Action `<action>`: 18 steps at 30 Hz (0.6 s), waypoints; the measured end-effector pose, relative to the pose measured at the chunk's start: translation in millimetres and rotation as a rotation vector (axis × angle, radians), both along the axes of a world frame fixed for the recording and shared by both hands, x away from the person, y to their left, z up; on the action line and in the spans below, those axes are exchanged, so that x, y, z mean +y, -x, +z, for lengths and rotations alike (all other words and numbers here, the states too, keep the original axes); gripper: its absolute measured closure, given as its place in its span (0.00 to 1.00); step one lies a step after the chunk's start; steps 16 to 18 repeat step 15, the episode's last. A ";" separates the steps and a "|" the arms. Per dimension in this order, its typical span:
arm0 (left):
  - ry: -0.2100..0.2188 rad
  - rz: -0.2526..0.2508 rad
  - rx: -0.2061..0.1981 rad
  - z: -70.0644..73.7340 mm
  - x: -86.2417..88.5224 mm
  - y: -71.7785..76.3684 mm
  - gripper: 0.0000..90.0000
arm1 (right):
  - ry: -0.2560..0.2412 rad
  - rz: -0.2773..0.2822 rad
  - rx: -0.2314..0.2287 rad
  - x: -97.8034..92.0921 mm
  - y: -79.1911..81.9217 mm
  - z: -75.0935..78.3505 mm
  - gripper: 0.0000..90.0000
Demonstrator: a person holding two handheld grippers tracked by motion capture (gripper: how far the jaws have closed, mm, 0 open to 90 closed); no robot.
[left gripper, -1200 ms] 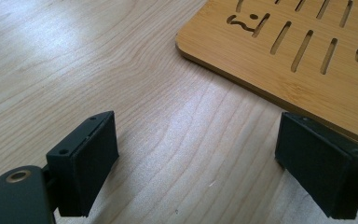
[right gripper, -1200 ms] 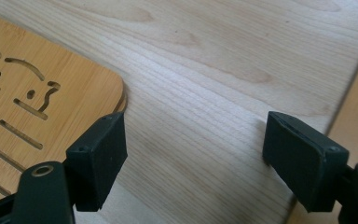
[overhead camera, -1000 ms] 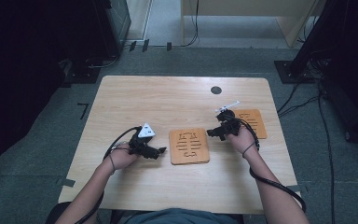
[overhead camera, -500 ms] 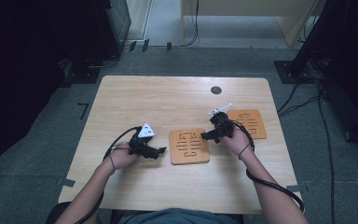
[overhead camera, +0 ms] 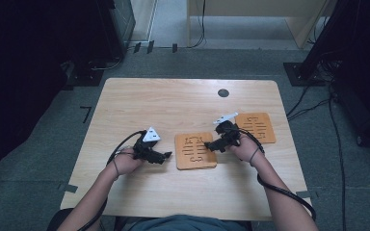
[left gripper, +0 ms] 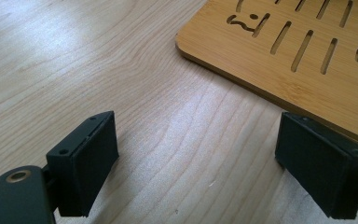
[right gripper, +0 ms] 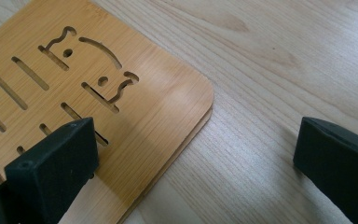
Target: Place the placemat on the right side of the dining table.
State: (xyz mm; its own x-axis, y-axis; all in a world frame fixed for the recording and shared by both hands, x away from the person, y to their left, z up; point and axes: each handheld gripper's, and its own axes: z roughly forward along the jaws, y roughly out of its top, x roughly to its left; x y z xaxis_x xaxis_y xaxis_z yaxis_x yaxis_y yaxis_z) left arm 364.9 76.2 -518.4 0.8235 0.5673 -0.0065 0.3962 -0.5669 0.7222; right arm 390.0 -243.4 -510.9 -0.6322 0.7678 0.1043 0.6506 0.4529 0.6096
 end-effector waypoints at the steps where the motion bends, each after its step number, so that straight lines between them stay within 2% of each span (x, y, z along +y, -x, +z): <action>1: 0.000 0.000 0.000 0.0 0.0 0.0 0.13 | 0.000 0.008 -0.003 -0.8 -0.1 -0.2 0.00; 5: 0.000 0.000 0.000 0.0 0.0 0.0 0.13 | -0.008 0.037 0.004 -3.6 -0.6 0.0 0.00; 8: 0.000 0.000 0.000 0.0 0.0 0.0 0.13 | -0.022 0.031 0.014 -6.0 -0.5 0.5 0.00; 10: 0.000 0.000 0.000 0.0 0.0 0.0 0.13 | -0.008 0.071 0.008 -7.7 -0.7 0.3 0.00; 12: 0.000 0.000 0.000 0.0 0.0 0.0 0.13 | 0.011 0.098 0.033 -7.9 -3.9 2.7 0.00; 13: 0.000 0.000 0.000 0.0 0.0 0.0 0.13 | 0.006 0.092 0.061 -8.7 -6.3 5.0 0.04; 14: 0.000 0.000 0.000 0.1 0.0 0.0 0.13 | -0.016 0.077 0.063 -11.5 -8.0 7.0 0.13; 15: 0.000 0.000 0.000 0.0 0.0 0.0 0.13 | -0.039 0.059 0.030 -15.8 -9.8 9.5 0.26; 18: 0.000 0.000 0.000 0.0 0.0 0.0 0.13 | -0.039 0.059 0.030 -15.8 -9.8 9.5 0.26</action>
